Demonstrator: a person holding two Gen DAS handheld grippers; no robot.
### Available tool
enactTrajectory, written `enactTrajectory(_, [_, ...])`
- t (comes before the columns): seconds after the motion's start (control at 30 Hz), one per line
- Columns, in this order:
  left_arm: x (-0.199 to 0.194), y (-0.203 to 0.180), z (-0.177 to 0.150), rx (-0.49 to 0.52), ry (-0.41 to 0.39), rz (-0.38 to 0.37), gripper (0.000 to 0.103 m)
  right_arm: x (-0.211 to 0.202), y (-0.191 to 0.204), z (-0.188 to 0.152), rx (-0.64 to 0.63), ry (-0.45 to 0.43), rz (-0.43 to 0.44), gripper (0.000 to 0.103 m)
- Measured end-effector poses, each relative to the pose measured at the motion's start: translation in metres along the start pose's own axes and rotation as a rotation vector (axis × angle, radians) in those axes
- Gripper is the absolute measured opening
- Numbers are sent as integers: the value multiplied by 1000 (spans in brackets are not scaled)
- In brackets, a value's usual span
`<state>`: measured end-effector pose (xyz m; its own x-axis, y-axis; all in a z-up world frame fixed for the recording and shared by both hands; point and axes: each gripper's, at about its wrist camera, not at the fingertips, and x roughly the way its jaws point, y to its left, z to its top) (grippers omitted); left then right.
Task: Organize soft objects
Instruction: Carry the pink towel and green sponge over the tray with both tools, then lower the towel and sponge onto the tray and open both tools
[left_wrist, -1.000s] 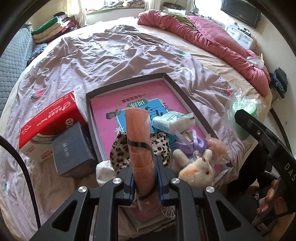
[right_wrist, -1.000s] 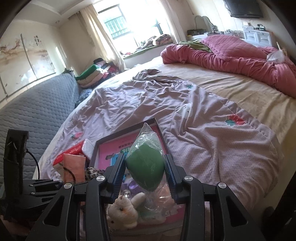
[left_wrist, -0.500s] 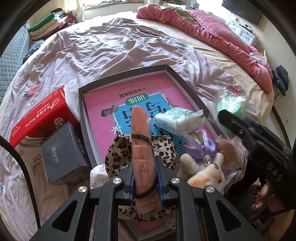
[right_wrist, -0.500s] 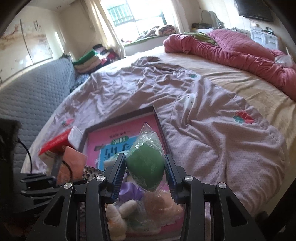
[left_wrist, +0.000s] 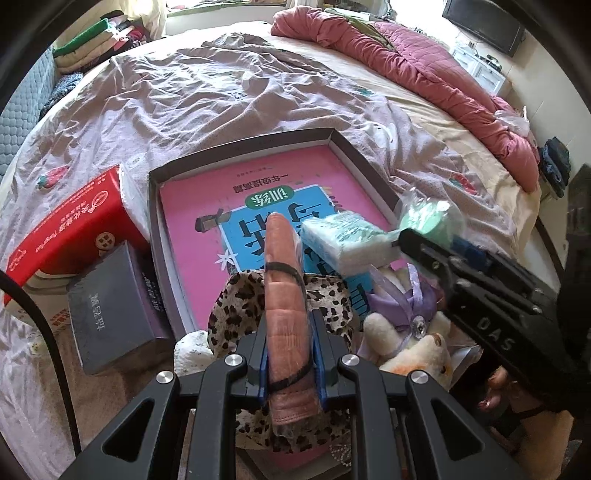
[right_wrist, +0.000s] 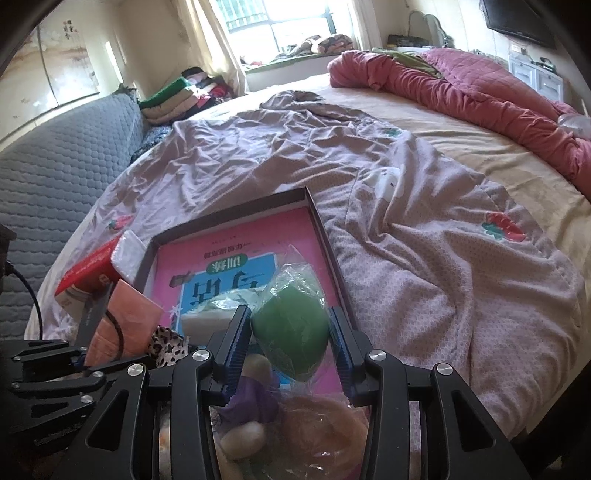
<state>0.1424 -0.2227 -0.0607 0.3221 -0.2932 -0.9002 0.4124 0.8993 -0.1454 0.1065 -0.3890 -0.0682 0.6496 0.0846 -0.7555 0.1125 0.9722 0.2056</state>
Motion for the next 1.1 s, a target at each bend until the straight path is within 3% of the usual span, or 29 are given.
enactTrajectory(0.43, [-1, 6, 0, -22, -21, -65, 19, 10, -1, -7, 27, 24, 10, 46])
enactTrajectory(0.93, [-12, -9, -1, 20, -40, -117, 19, -21, -7, -6, 74, -33, 30, 51])
enactTrajectory(1.1, [-15, -13, -2, 24, -37, -133, 30, -31, -8, -7, 86, -47, 20, 53])
